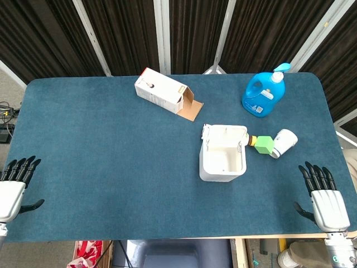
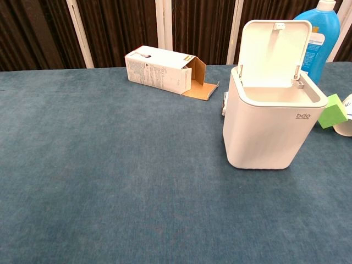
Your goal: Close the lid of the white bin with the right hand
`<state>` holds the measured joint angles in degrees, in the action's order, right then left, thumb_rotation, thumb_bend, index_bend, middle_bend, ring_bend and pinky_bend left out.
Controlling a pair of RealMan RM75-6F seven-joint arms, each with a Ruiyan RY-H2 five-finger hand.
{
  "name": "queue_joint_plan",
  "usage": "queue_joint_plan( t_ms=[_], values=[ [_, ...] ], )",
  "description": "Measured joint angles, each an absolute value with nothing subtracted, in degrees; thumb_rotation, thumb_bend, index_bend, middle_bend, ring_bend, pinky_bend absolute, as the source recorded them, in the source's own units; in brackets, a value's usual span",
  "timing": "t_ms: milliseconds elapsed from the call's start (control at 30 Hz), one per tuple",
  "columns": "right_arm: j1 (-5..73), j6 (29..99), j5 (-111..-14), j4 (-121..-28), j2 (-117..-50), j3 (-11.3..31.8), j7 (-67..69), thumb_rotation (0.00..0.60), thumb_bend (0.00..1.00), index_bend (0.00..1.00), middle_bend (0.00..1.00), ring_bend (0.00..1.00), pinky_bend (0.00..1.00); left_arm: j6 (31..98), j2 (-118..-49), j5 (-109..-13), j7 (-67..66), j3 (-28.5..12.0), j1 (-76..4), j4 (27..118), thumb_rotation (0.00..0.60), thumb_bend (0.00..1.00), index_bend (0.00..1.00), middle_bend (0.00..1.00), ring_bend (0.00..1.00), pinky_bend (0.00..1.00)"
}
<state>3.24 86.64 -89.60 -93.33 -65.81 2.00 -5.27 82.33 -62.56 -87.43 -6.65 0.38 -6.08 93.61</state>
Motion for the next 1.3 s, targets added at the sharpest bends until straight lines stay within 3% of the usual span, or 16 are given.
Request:
queue_joint_plan(
  t_ms=[133, 233, 333, 367, 500, 600, 933, 1200, 1300],
  values=[
    [3.66, 86.94, -89.58, -94.78, -65.47, 2.88, -3.28, 0.6, 0.23, 0.0, 0.0, 0.0, 0.0, 82.16, -62.44, -86.77, -6.09, 0.16, -6.05, 93.6, 0.6, 0.0, 0.0, 0.0, 0.0, 0.0],
    [4.5, 86.85, -89.15, -97.03, -64.72, 4.28, -0.29, 0.6, 0.23, 0.0, 0.01, 0.02, 0.1, 82.36, -62.33, -86.64, -5.63, 0.02, -5.96, 93.64, 0.6, 0.0, 0.0, 0.0, 0.0, 0.0],
    [5.84, 85.87, -87.54, -99.89, -63.51, 6.27, 1.8, 0.6, 0.23, 0.0, 0.17, 0.2, 0.36, 82.55, -62.32, -86.74, -5.37, -0.08, -5.94, 93.63, 0.6, 0.0, 0.0, 0.0, 0.0, 0.0],
    [6.62, 84.88, -86.41, -101.22, -62.75, 7.22, 2.32, 0.6, 0.25, 0.0, 0.26, 0.29, 0.44, 82.53, -62.34, -86.75, -5.29, -0.09, -5.96, 93.68, 0.6, 0.0, 0.0, 0.0, 0.0, 0.0],
    [10.09, 79.87, -81.54, -104.79, -59.99, 10.81, 3.64, 0.6, 0.41, 0.0, 0.58, 0.61, 0.65, 82.49, -62.67, -86.85, -4.93, -0.28, -6.15, 93.88, 0.6, 0.0, 0.0, 0.0, 0.0, 0.0],
    [13.11, 75.05, -76.68, -107.69, -57.74, 13.71, 5.01, 0.6, 0.47, 0.0, 0.68, 0.71, 0.7, 82.4, -62.76, -86.98, -4.8, -0.25, -6.22, 93.89, 0.6, 0.0, 0.0, 0.0, 0.0, 0.0],
    [24.01, 62.84, -60.81, -113.3, -52.82, 20.7, 3.07, 0.6, 0.62, 0.02, 0.77, 0.8, 0.74, 81.74, -62.61, -86.17, -3.69, -0.51, -6.43, 94.04, 0.6, 0.0, 0.0, 0.0, 0.0, 0.0],
    [32.13, 56.3, -46.22, -113.94, -52.49, 22.96, -2.8, 0.6, 0.69, 0.22, 0.78, 0.82, 0.74, 81.0, -62.59, -85.71, -3.16, -0.64, -6.76, 94.22, 0.6, 0.0, 0.0, 0.0, 0.0, 0.0],
    [34.89, 55.44, -42.67, -114.37, -52.87, 22.97, -5.51, 0.6, 0.69, 0.25, 0.78, 0.82, 0.74, 80.94, -62.57, -85.84, -2.74, -0.59, -6.81, 94.32, 0.6, 0.0, 0.0, 0.0, 0.0, 0.0]
  ],
)
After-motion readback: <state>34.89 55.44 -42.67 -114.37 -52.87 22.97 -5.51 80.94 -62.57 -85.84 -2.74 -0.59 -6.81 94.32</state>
